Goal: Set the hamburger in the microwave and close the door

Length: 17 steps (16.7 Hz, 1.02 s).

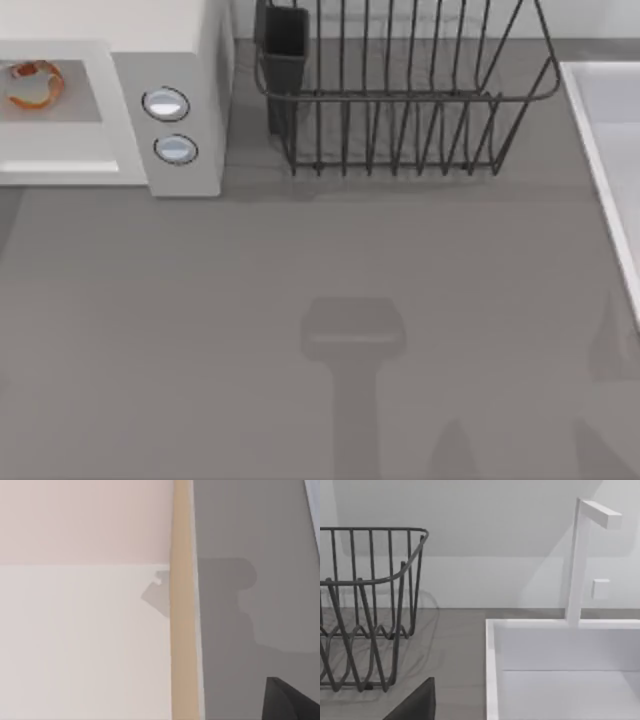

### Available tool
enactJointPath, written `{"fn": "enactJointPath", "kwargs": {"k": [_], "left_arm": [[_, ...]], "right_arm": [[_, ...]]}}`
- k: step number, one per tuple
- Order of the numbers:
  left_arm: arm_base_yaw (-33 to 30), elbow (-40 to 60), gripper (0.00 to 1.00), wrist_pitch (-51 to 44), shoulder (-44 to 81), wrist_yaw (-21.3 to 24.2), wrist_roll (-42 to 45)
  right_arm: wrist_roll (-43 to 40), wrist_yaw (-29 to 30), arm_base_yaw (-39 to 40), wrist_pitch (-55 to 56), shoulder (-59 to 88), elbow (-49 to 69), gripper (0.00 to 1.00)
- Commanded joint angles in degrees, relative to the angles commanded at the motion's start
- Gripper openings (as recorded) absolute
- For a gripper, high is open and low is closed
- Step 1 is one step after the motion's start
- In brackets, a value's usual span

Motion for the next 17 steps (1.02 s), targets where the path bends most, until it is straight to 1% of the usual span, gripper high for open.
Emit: {"fn": "enactJointPath", "kwargs": {"k": [4, 7, 13, 15, 17], "left_arm": [[0.26, -6.19, 0.00, 8.98, 3.09, -0.10, 0.28], [0.42, -9.46, 0.00, 13.88, 4.75, -0.16, 0.52], [0.17, -10.18, 0.00, 14.80, 4.59, -0.18, 0.42], [-1.09, -12.07, 0.00, 15.97, 2.68, -0.84, -0.96], [-3.05, -16.00, 0.00, 17.76, -0.63, -1.82, -3.08]], "right_arm": [[0.00, 0.00, 0.00, 0.00, 0.00, 0.00, 1.00], [0.00, 0.00, 0.00, 0.00, 0.00, 0.00, 1.00], [0.00, 0.00, 0.00, 0.00, 0.00, 0.00, 1.00], [0.00, 0.00, 0.00, 0.00, 0.00, 0.00, 1.00], [0.00, 0.00, 0.00, 0.00, 0.00, 0.00, 1.00]]}}
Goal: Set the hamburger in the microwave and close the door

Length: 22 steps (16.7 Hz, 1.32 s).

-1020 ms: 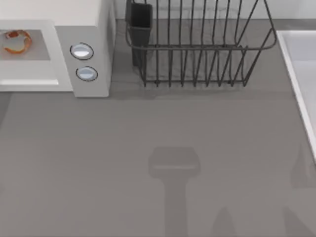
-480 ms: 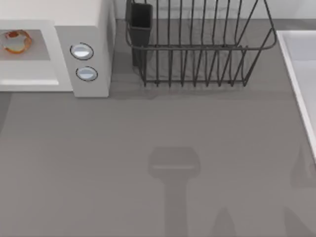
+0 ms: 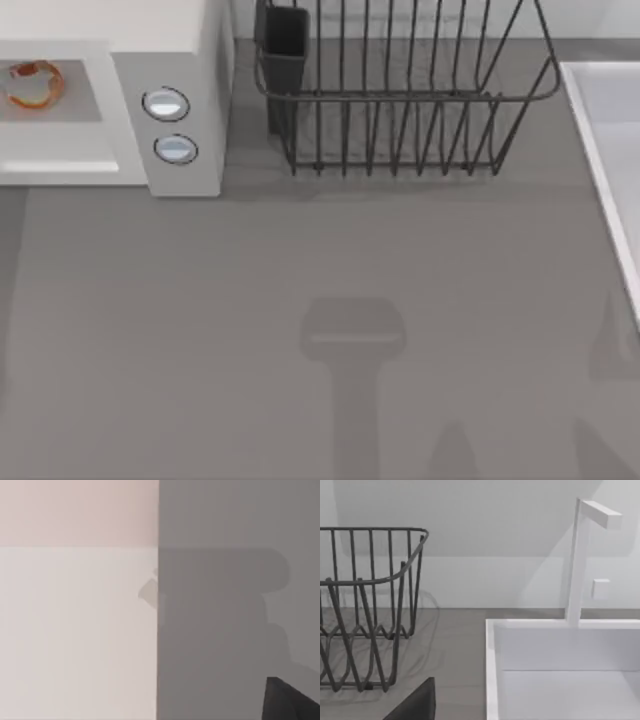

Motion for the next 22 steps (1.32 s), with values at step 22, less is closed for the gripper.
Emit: {"fn": "enactJointPath", "kwargs": {"k": [22], "left_arm": [[-21.43, -26.72, 0.00, 10.74, -26.29, -11.71, -21.03]], "right_arm": [[0.00, 0.00, 0.00, 0.00, 0.00, 0.00, 1.00]]}}
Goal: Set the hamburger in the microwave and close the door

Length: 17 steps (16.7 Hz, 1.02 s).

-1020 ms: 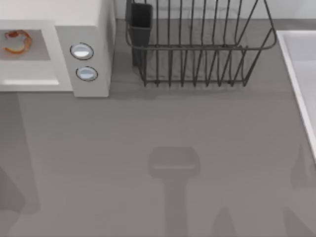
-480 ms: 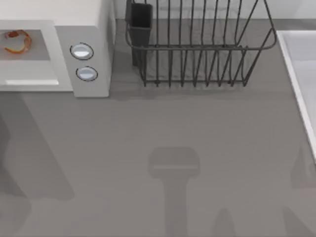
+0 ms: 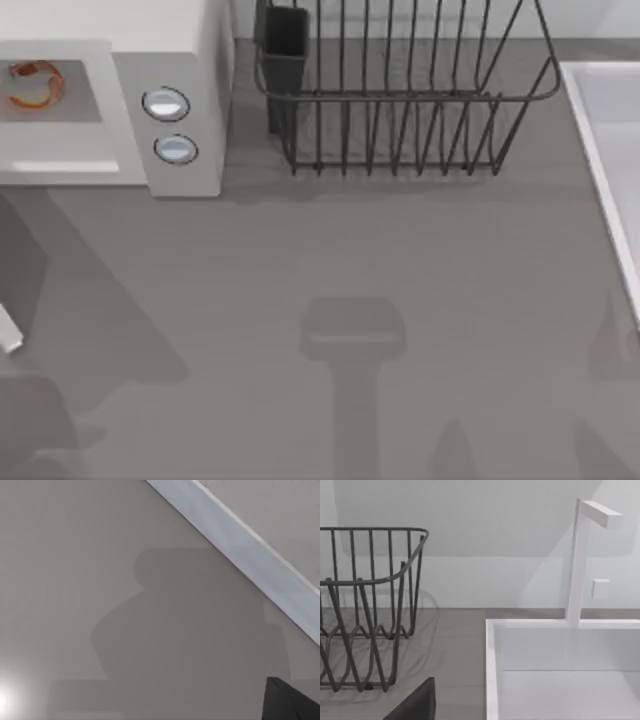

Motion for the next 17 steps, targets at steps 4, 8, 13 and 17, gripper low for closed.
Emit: {"fn": "enactJointPath", "kwargs": {"k": [4, 8, 13, 17], "left_arm": [[-4.29, -3.80, 0.00, 1.41, -4.11, -2.99, -4.13], [-4.09, -3.67, 0.00, 1.31, -3.89, -2.80, -4.13], [-9.68, -4.79, 0.00, 1.45, -5.74, -6.93, -8.61], [-21.03, -6.76, 0.00, 1.69, -9.08, -14.13, -16.56]], "right_arm": [[0.00, 0.00, 0.00, 0.00, 0.00, 0.00, 1.00], [0.00, 0.00, 0.00, 0.00, 0.00, 0.00, 1.00], [0.00, 0.00, 0.00, 0.00, 0.00, 0.00, 1.00], [0.00, 0.00, 0.00, 0.00, 0.00, 0.00, 1.00]]}}
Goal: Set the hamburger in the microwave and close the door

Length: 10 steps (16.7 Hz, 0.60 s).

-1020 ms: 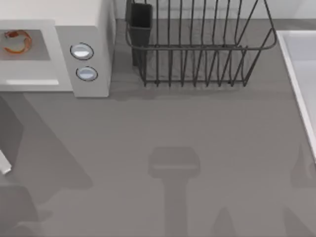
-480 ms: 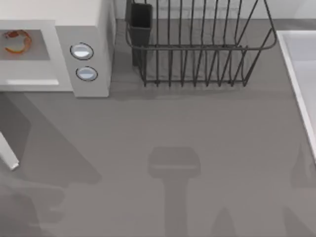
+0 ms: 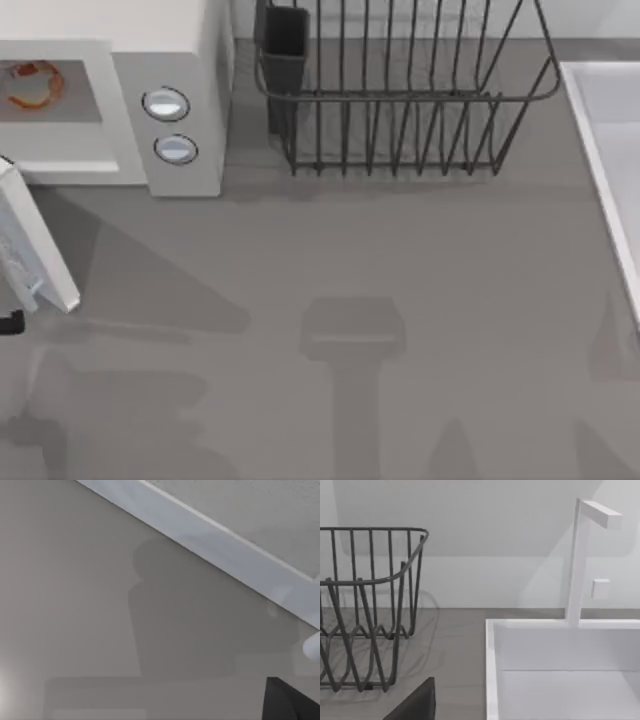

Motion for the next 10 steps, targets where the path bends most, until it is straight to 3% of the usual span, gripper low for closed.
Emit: {"fn": "enactJointPath", "kwargs": {"k": [5, 10], "left_arm": [[-12.06, -2.40, 0.00, 0.29, -4.11, -8.30, -9.13], [-13.91, -2.88, 0.00, 0.35, -4.94, -9.85, -10.74]], "right_arm": [[0.00, 0.00, 0.00, 0.00, 0.00, 0.00, 1.00], [0.00, 0.00, 0.00, 0.00, 0.00, 0.00, 1.00]]}}
